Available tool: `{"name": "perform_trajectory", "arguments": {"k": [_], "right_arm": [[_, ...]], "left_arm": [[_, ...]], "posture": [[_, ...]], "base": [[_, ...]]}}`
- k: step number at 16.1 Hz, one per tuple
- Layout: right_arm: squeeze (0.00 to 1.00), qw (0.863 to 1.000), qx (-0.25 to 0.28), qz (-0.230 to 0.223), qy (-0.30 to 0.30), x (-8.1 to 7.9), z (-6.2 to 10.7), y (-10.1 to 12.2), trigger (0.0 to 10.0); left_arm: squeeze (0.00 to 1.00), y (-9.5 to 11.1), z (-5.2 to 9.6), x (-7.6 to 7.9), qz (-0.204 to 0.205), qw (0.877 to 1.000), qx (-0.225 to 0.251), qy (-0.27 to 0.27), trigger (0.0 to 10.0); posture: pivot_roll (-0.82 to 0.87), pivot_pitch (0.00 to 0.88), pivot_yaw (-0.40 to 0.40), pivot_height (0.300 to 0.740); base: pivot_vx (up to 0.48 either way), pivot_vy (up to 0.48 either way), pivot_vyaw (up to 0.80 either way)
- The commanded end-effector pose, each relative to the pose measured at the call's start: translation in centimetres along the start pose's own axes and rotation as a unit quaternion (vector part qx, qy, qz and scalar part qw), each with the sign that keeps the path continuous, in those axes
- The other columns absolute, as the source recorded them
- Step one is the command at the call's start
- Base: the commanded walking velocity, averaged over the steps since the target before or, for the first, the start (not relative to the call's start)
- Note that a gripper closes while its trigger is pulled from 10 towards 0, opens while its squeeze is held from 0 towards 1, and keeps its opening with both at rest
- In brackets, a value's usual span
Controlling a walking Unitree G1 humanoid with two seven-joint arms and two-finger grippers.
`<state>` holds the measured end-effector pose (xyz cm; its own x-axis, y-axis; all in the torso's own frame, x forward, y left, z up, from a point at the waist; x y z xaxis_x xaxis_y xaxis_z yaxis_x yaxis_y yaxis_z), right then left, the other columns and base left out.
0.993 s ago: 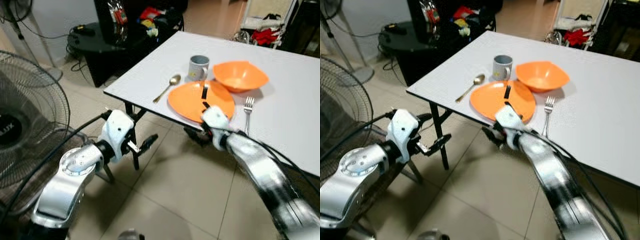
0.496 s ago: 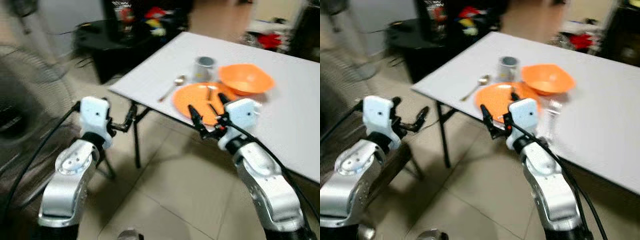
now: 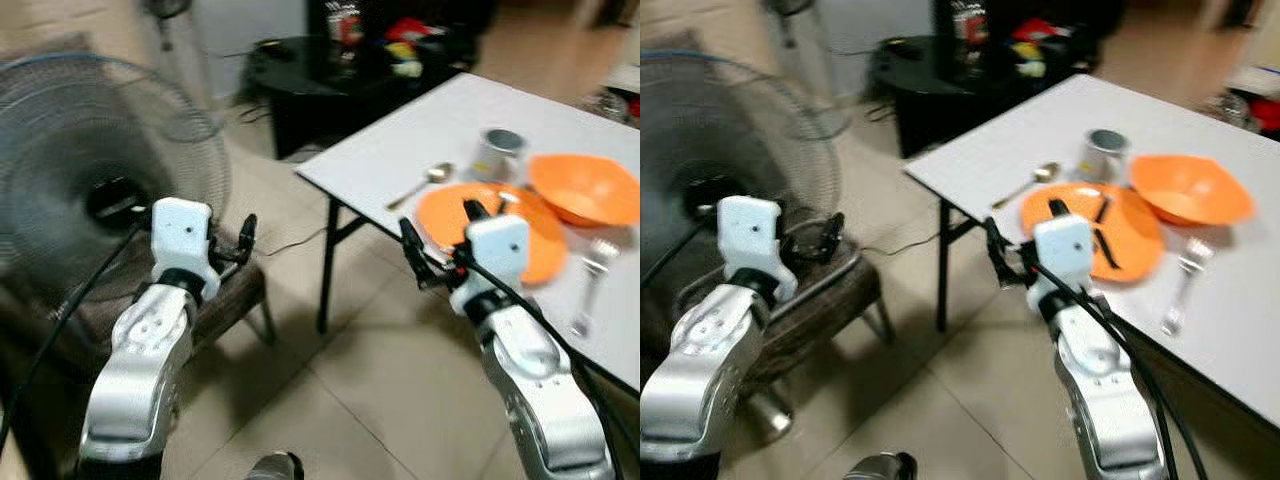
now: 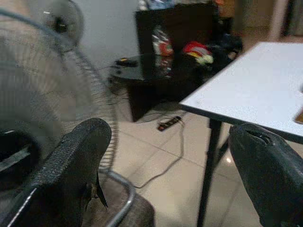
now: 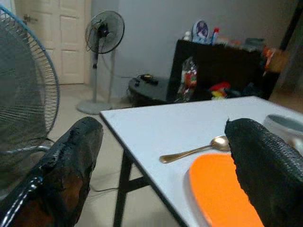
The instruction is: Setting the table
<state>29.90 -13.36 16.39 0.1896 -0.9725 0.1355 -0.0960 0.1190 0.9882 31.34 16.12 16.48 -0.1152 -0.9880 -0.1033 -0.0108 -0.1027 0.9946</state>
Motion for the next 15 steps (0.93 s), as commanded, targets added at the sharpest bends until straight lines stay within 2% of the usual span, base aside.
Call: {"name": "perform_trajectory", "arguments": {"k": [1, 2, 3, 5, 6, 7, 8, 9, 10, 11, 13, 15], "right_arm": [[1.00, 1.000, 0.006, -0.013, -0.004, 0.2, 0.1, 0.3, 10.0], [1.00, 1.000, 0.004, -0.025, -0.006, 0.2, 0.1, 0.2, 10.0], [1.00, 0.999, 0.004, -0.048, -0.007, 0.4, 0.1, 0.2, 10.0], [1.00, 0.999, -0.015, -0.049, -0.002, 0.2, 0.1, -0.9, 10.0], [1.00, 0.998, -0.024, -0.056, 0.008, 0.1, 0.2, -1.2, 10.0], [1.00, 0.997, -0.025, -0.068, 0.016, -0.1, 0.5, -1.2, 10.0], [1.00, 0.997, -0.032, -0.066, 0.020, -0.3, 0.7, -1.6, 10.0], [1.00, 0.997, -0.036, -0.062, 0.022, -0.4, 0.8, -1.6, 10.0], [1.00, 0.997, -0.033, -0.068, 0.027, -0.5, 0.9, -1.3, 10.0], [1.00, 0.996, -0.041, -0.067, 0.029, -0.6, 1.1, -1.7, 10.0], [1.00, 0.997, -0.044, -0.066, 0.023, -0.5, 1.0, -1.9, 10.0], [1.00, 0.996, -0.039, -0.072, 0.028, -0.7, 0.9, -1.4, 10.0]], "left_arm": [[0.38, 0.8, 0.4, -0.8, -0.001, 0.999, 0.023, 0.022, 10.0], [0.55, 0.6, 0.5, -1.4, -0.005, 0.999, 0.018, 0.046, 10.0], [0.64, 0.7, 0.7, -1.3, -0.006, 0.999, 0.016, 0.037, 10.0], [0.62, -0.1, 1.1, -2.6, 0.019, 0.998, -0.001, 0.062, 10.0], [0.60, -0.5, 1.4, -3.5, 0.000, 0.996, -0.012, 0.087, 10.0], [0.53, -0.4, 1.6, -1.9, -0.010, 0.999, -0.019, 0.026, 10.0], [0.35, -0.7, 1.9, -0.7, -0.028, 0.999, -0.023, -0.020, 10.0], [0.30, -1.0, 1.7, -0.7, -0.032, 0.999, -0.028, -0.008, 10.0], [0.29, -0.9, 1.5, -0.5, -0.031, 0.999, -0.025, -0.005, 10.0], [0.23, -1.0, 1.4, 0.0, -0.028, 0.999, -0.025, -0.019, 10.0], [0.22, -1.5, 1.2, -0.3, -0.017, 0.999, -0.035, -0.007, 10.0], [0.24, -1.3, 1.2, 0.4, -0.020, 0.998, -0.045, -0.037, 10.0]], "posture": [[0.08, 0.000, 0.038, 0.740], [0.09, 0.000, 0.042, 0.740], [0.11, 0.000, 0.028, 0.740], [0.11, 0.000, 0.029, 0.740], [0.12, 0.000, 0.037, 0.740], [0.12, 0.000, 0.030, 0.740], [0.11, 0.000, 0.039, 0.740], [0.09, 0.000, 0.054, 0.740], [0.09, 0.000, 0.052, 0.740], [0.09, 0.000, 0.045, 0.740], [0.08, 0.000, 0.058, 0.740], [0.08, 0.000, 0.049, 0.740]], "base": [[0.000, 0.000, 0.80], [0.000, 0.000, 0.80], [0.000, 0.000, 0.80], [0.000, 0.000, 0.80], [0.000, 0.000, 0.80], [0.000, 0.000, 0.80], [0.000, 0.000, 0.80], [0.000, 0.000, 0.80], [0.000, 0.000, 0.80], [0.000, 0.000, 0.80], [0.000, 0.000, 0.80], [0.000, 0.000, 0.80]]}}
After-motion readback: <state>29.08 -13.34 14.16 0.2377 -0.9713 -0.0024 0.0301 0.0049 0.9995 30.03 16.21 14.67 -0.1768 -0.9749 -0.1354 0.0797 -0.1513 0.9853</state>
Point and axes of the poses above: a point about 5 cm out from each wrist's last joint towards the gripper, its own z axis pointing back from the gripper into the wrist, its own y axis along the axis of the wrist's last joint, x = y × z, the point moved 5 cm from there along -z, pointing out of the wrist towards the gripper
